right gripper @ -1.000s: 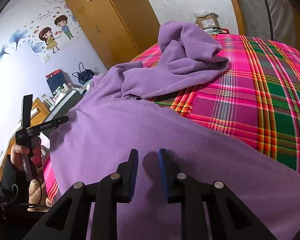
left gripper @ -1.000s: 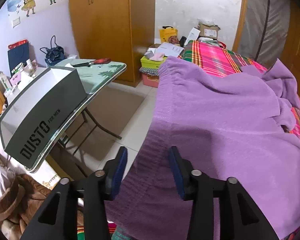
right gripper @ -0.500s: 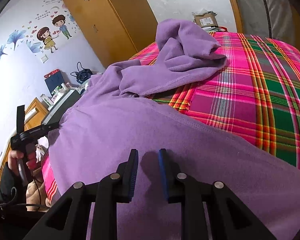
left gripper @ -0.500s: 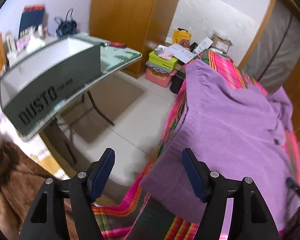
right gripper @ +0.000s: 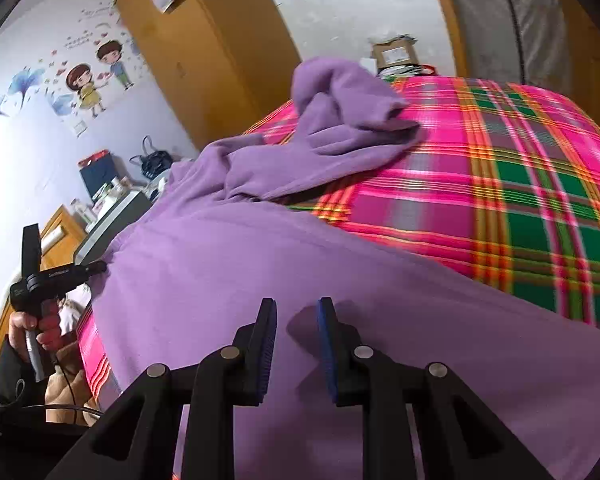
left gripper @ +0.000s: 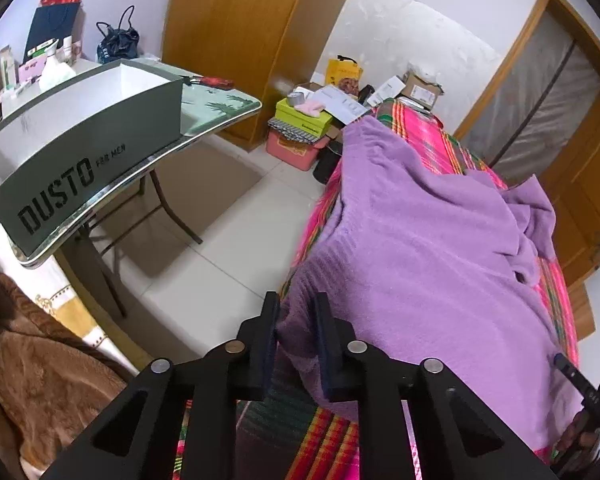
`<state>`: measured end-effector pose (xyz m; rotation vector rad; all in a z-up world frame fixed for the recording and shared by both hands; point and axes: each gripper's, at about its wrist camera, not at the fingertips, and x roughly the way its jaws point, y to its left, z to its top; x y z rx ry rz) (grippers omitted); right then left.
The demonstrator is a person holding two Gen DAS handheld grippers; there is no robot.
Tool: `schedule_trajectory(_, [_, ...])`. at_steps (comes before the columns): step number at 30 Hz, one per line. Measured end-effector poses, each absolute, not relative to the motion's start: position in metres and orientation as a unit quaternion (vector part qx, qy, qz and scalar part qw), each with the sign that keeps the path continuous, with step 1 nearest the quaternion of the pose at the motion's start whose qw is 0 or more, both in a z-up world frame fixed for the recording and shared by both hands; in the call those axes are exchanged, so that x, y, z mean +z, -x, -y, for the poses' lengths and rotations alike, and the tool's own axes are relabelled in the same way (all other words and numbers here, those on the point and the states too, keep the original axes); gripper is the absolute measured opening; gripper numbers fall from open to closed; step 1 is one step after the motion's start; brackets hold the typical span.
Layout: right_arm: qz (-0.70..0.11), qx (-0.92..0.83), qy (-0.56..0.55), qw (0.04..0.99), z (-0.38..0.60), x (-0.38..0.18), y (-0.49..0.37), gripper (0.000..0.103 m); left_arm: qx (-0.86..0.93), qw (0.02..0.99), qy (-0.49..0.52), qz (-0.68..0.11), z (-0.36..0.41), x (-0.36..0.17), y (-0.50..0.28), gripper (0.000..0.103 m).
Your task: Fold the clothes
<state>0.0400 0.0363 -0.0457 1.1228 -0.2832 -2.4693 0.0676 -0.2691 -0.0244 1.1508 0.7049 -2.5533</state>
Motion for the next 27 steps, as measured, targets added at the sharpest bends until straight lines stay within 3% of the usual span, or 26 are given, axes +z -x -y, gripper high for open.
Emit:
schedule_trajectory(11, [0.166,-0.911,-0.352,0.137,-0.107,-0.034,-0.046,0.022,-0.875,0.137,-0.391,-0.25,0.276,-0.012,-0.071,0.02])
schedule_trajectory(14, [0.217,-0.909,-0.329,0.137,-0.128,-0.035,-0.042,0.036,-0.883,0.158,-0.375,-0.233,0.273,0.002,-0.071,0.02])
schedule_trajectory(18, [0.256,-0.891,-0.354,0.128,-0.141,-0.05,-0.03,0.036,-0.893,0.167,-0.36,-0.213,0.263,0.016,-0.065,0.02])
schedule_trajectory(23, [0.219,-0.908,-0.348,0.087,-0.145,-0.04,-0.031,0.036,-0.906,0.121,-0.358,-0.189,0.231,0.022,-0.042,0.026])
schedule_trajectory(27, [0.184,-0.904,-0.357,0.146,-0.12,-0.036,-0.03,0.036,-0.911,0.076,-0.374,-0.155,0.195,0.015,-0.015,0.026])
